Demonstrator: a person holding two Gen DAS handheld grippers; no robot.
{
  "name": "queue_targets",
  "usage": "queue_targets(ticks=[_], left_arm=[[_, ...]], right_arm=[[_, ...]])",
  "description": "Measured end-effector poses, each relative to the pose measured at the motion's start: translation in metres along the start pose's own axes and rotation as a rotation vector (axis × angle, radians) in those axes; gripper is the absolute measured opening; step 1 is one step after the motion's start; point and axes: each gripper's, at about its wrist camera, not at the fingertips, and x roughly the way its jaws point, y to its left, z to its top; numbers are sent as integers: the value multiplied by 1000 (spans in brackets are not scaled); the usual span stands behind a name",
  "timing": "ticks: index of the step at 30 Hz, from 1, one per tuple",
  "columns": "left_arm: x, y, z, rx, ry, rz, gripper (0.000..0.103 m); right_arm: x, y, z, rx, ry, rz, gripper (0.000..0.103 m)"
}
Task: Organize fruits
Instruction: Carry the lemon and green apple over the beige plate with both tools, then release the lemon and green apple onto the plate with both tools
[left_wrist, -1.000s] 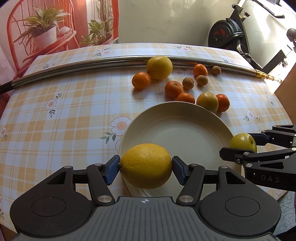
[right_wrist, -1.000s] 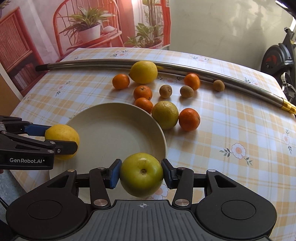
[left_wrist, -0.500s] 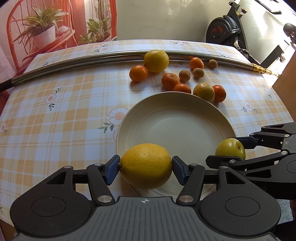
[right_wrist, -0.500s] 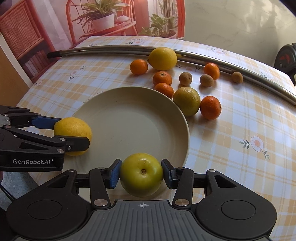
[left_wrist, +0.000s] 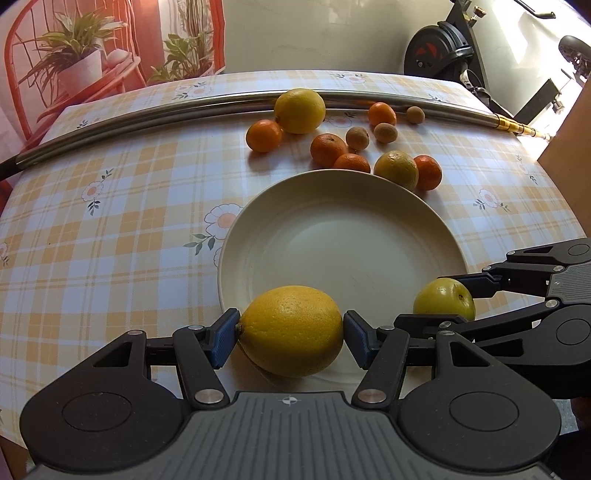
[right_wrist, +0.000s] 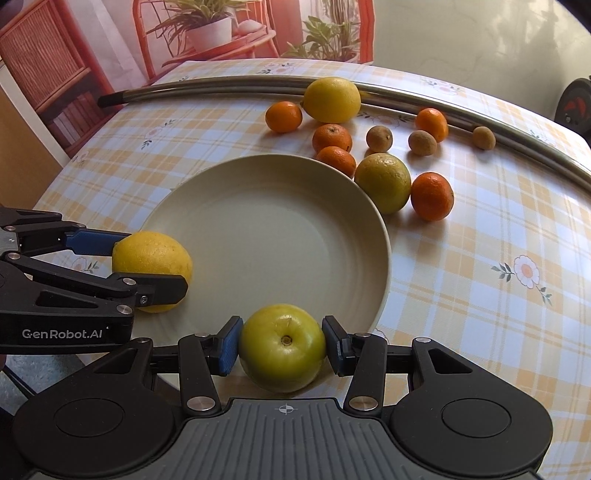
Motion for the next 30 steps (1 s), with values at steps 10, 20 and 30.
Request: queue_targets(ticks=[10,20,30], left_arm=[[-1,1,-1,-4,3,-6,64],[-4,1,-1,-15,-7,-7,64],[-12,2,-1,-19,-31,-4,64]], right_arm=[[0,0,-1,2,-1,3,44],[-8,4,0,-17,-15,2,44],[-22,1,-1,-13,-47,5,44]])
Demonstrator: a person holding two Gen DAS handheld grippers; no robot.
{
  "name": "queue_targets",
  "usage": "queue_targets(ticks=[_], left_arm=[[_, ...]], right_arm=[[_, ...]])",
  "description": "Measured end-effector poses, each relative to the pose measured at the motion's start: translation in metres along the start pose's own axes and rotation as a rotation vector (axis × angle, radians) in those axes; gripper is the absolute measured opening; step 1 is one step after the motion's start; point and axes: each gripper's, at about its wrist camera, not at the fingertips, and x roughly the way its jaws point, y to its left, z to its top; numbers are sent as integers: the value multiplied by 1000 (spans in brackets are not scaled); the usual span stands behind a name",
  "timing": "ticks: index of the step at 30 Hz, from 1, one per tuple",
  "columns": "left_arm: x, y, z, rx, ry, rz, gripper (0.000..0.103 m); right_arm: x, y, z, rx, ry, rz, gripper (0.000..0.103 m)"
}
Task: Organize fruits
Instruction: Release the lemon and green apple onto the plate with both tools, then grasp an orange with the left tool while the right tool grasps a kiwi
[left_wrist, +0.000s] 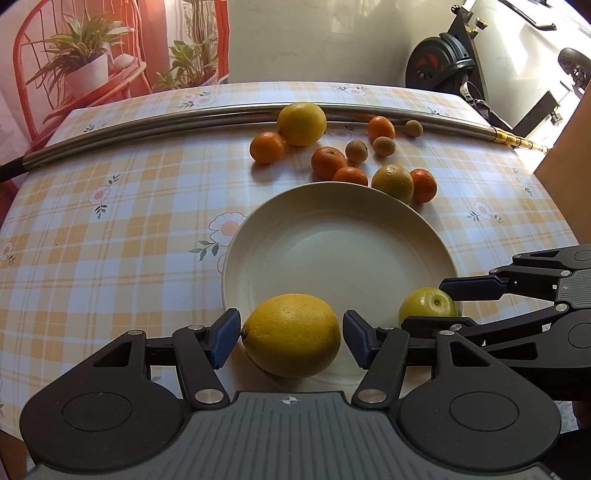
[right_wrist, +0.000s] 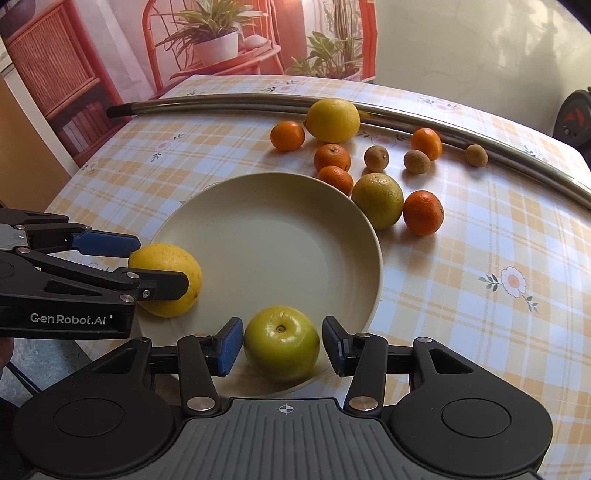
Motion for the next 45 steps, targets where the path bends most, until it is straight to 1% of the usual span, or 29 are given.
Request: queue_targets(ticks=[11,20,22,24,29,36,42,44,45], left_arm=[[-8,2,3,-9,-38,3,64],[-11,7,9,-18,-71,21,64],[-13,9,12,-15,-89,41,64],[-15,13,16,-17,-109,61,64],[-20,28,34,-43,-151,94,64],[-33,49,69,-71,-258,114,64],[-33,57,101,-56,-306,130,64],[-29,57,106,-55,-308,115,67],[-26,57,108,-58,-309,100,74]], right_arm=[[-12,-5,5,14,-51,-8,45],[-19,-12,9,26,-80,-21,45],[-22,-16,11,39,-93,-22,46],[-25,-23,14,59,-111,-23,50],[-30,-45,25,86,-149,-63,50],[-42,-74,46,90,-216,-134,50],[-43,-97,65,111,-269,-181,50],[-40,-105,68,124,-269,-191,50],[-37,-108,69,130,-266,-194,50]])
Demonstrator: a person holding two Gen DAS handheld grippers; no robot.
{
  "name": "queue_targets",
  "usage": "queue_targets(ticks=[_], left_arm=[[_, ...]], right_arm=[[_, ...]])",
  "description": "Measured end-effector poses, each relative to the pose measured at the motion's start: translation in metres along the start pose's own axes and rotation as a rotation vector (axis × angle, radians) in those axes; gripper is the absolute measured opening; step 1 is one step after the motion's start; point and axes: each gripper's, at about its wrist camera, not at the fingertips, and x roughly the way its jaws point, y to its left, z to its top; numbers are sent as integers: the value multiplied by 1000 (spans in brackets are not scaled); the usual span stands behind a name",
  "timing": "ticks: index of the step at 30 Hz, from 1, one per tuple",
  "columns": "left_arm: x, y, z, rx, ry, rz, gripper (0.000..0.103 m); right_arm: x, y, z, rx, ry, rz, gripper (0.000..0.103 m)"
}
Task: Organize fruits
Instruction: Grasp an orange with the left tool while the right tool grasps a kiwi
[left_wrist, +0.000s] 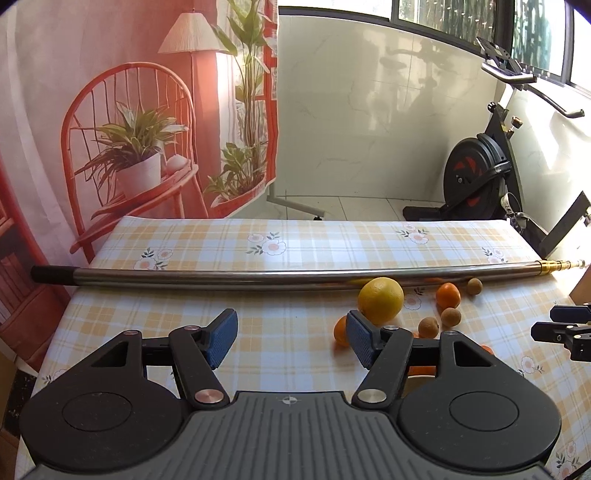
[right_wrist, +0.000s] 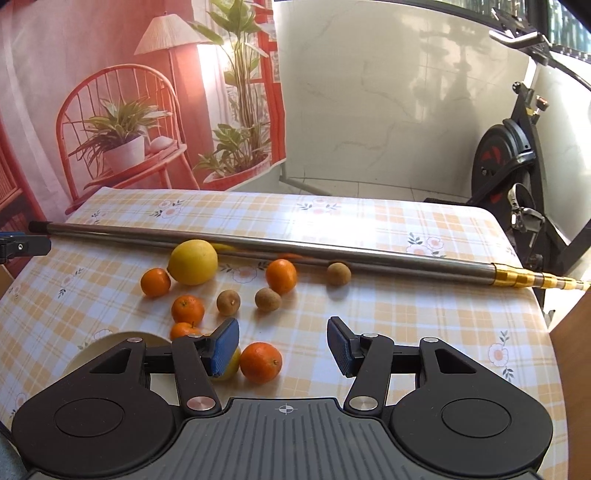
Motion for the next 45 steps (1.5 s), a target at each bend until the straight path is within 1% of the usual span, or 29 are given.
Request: queue_targets(ticks=[1,4,7,9,12,15,16,18,19,21,22,24,27,29,31,35,37,41,43,45], left_arm=[[3,0,1,-10,-3,-17,79],[12,0,-4,-49,-13,-47,86],[24,0,-4,-68,21,-44,86],[31,1,-4,-50,41,-36,86],[39,4,-4,-28,45,-28,86],[47,6,-4,-22,28,-67,86],[51,7,-4,-23,32,-70,86],[62,3,-5,-8,46,-56,83],[65,1,-5,8,47,-61,82],[76,-4,-8,57,51,-91,79],[81,-6,-10,73,59,-101,77],[90,-14,-13,122,80,-115,76],[101,-26,-17,197,75,-135,75],[108,-31,-18,216,66,-154,74],[117,-34,-17,217,78,-164,70],[137,-36,-16,205,131,-188,61],[145,-34,-17,197,160,-198,55],[156,-30,-21,164,198,-227,54],[162,-28,-22,151,215,-228,48],[166,-26,-23,145,230,-229,45]], right_arm=[[3,-3,0,7,3,-1,50],[8,-9,-3,22,12,-6,50],[14,-12,-5,33,21,-11,50],[18,-15,-7,42,27,-13,50],[22,-18,-8,49,31,-13,50],[27,-19,-7,48,35,-14,50],[28,-20,-7,48,36,-15,50],[31,-21,-5,50,37,-17,50],[32,-22,-4,51,37,-17,50],[34,-23,-3,52,35,-17,50],[35,-24,-3,54,35,-17,50],[38,-27,-2,56,38,-17,50],[43,-30,-2,64,44,-18,50],[45,-31,-2,70,45,-17,50],[47,-33,-2,73,46,-15,50],[50,-36,-2,75,51,-13,50],[52,-37,-1,79,53,-13,50],[57,-41,0,92,57,-5,50],[59,-41,2,91,56,-3,50],[61,-41,3,87,54,0,50]])
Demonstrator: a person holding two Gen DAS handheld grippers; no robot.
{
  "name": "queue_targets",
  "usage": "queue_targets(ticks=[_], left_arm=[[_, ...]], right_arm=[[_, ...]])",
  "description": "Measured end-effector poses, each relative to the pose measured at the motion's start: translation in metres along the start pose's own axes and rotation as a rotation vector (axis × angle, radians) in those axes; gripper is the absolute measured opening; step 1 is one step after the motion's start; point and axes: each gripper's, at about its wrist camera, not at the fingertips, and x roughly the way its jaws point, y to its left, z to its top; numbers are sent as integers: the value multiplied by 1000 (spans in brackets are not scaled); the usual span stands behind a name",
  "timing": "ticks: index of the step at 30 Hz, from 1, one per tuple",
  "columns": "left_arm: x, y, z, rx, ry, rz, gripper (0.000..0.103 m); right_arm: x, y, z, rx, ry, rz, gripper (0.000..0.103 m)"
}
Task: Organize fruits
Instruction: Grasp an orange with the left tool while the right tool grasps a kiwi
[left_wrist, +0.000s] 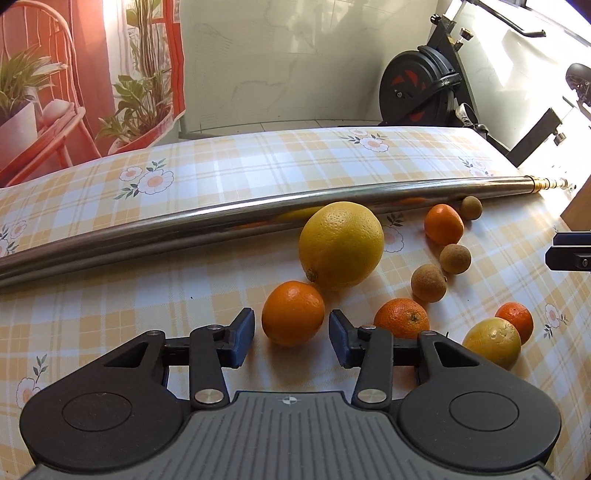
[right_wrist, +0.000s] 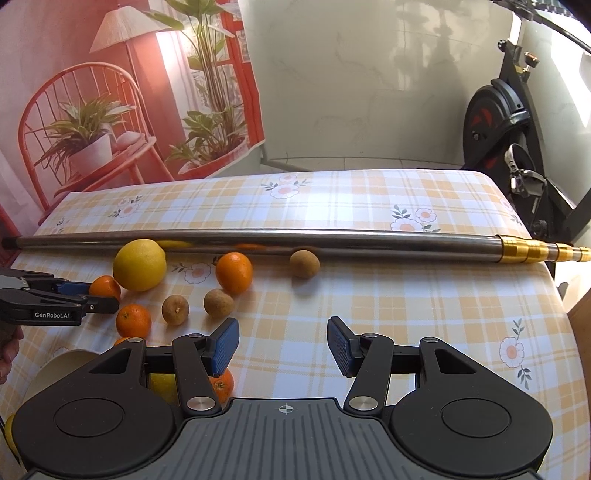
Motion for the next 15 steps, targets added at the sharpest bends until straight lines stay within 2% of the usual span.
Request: queue_targets(ticks=[2,7,13,15], left_arm=[[0,2,0,1,-4,2,38],[-1,7,1,-19,0,-18,38],[-21,8,-4,-32,-47,-11,38],[-27,8,-6,-44,-62,-11,38]], right_arm=[[2,0,1,-7,-5,2,50],[9,-1,5,-37,-20,-10,50],[24,-2,13,-100,-57,-37,50],[38,-6,19,-86,-57,-42,43]])
